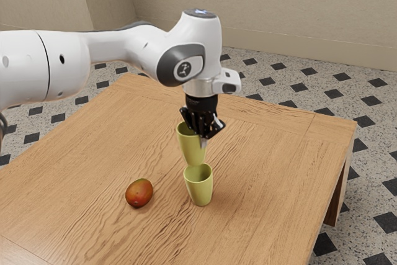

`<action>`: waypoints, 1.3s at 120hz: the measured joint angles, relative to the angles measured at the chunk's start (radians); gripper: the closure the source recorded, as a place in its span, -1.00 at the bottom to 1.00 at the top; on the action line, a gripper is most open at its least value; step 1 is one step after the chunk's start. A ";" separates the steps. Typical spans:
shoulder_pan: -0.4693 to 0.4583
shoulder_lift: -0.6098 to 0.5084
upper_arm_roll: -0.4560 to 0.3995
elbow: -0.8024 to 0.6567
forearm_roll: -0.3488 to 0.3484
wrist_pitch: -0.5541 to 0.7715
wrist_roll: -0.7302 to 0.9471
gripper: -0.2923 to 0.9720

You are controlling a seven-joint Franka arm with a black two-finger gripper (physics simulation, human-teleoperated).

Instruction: Place the left cup onto the right cup

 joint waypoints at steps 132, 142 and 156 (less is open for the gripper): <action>-0.002 -0.008 -0.017 -0.067 -0.012 0.092 -0.153 0.70; 0.000 -0.009 -0.017 -0.073 -0.016 0.099 -0.157 0.70; 0.000 -0.010 -0.017 -0.079 -0.019 0.105 -0.163 0.70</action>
